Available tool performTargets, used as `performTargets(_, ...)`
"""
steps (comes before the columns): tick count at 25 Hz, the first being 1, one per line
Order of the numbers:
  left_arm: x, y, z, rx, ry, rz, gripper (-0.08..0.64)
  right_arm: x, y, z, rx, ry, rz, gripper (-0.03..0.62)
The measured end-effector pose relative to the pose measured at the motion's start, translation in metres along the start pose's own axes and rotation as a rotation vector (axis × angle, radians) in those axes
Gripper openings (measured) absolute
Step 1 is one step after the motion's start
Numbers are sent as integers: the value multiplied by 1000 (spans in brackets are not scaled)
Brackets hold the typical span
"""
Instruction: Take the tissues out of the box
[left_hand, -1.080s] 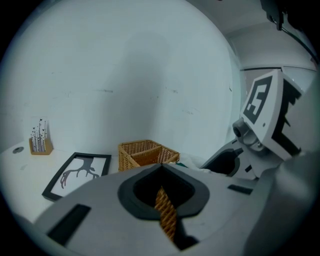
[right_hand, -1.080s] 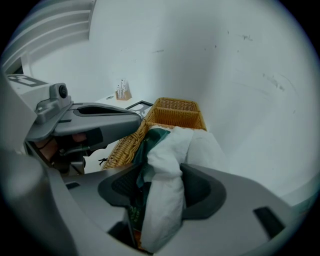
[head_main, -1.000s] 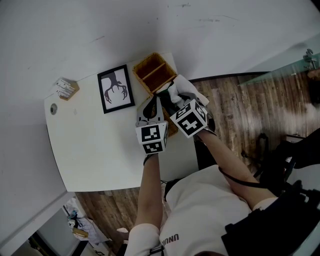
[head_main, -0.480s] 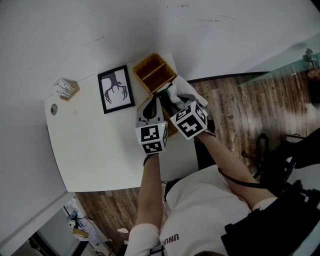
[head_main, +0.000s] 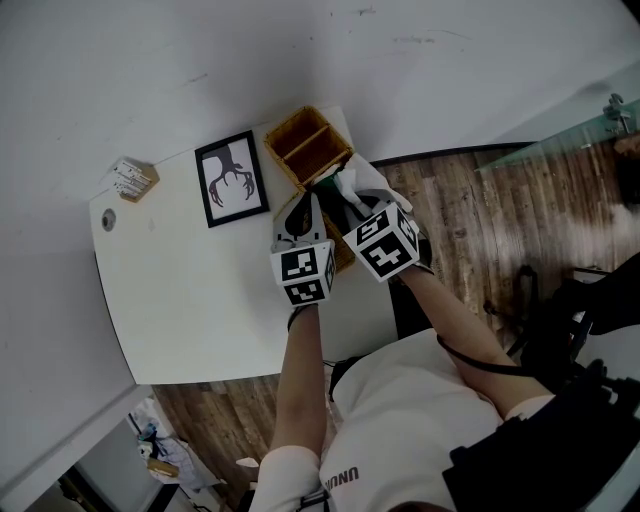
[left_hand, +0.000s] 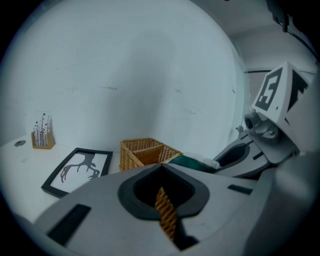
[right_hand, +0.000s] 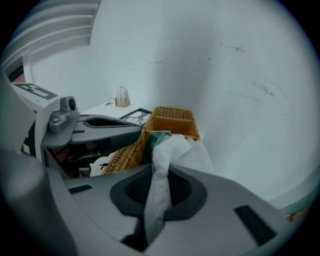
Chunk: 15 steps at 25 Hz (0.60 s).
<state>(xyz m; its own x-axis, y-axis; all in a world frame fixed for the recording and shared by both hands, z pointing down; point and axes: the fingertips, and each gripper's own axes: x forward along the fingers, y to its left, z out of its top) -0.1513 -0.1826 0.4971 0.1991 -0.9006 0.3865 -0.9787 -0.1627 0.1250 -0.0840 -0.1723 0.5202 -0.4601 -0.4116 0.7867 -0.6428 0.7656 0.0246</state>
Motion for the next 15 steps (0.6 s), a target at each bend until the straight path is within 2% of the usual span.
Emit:
performTargets(11, 1, 2, -1, -40, 1, -19, 11, -10, -1, 5, 10, -41, 0, 35)
performTargets(15, 1, 2, -1, -30, 7, -14, 11, -12, 0, 6, 13, -52, 1, 34)
